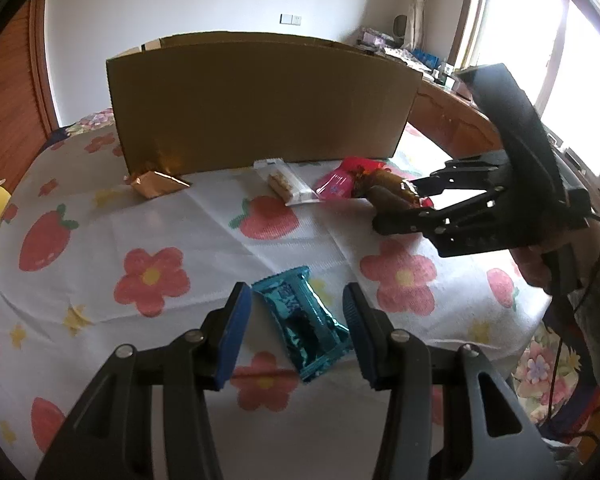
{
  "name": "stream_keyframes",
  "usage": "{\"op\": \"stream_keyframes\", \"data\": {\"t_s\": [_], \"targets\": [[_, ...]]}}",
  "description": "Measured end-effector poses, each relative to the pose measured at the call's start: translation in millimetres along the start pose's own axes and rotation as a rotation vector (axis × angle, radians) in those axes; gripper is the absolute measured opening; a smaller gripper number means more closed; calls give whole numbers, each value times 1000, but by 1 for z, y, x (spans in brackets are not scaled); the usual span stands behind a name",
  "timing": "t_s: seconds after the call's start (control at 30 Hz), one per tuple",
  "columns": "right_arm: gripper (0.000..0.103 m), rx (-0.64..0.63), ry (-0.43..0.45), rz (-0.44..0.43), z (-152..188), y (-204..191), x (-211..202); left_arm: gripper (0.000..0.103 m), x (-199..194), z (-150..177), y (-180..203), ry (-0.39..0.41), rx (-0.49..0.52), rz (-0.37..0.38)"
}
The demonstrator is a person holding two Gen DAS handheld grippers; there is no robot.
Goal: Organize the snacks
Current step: 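Close the left gripper on the teal wrapped bar while the right gripper grasps the pink-wrapped pastry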
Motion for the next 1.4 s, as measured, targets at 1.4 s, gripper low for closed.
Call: {"op": "stream_keyframes", "data": {"t_s": [1.4], "targets": [[54, 62, 129, 46, 7, 5, -5, 69, 18, 18, 0, -87, 17, -147]]}}
Point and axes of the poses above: each gripper's, at about its wrist camera, not at the fingertips, and x roughly the way its jaws point, y to its right, z to its underside, the point moved 10 cm from there along x, roughly the way its jaws point, and after that the axes turned 7 degrees about y, right-handed, at the moved point
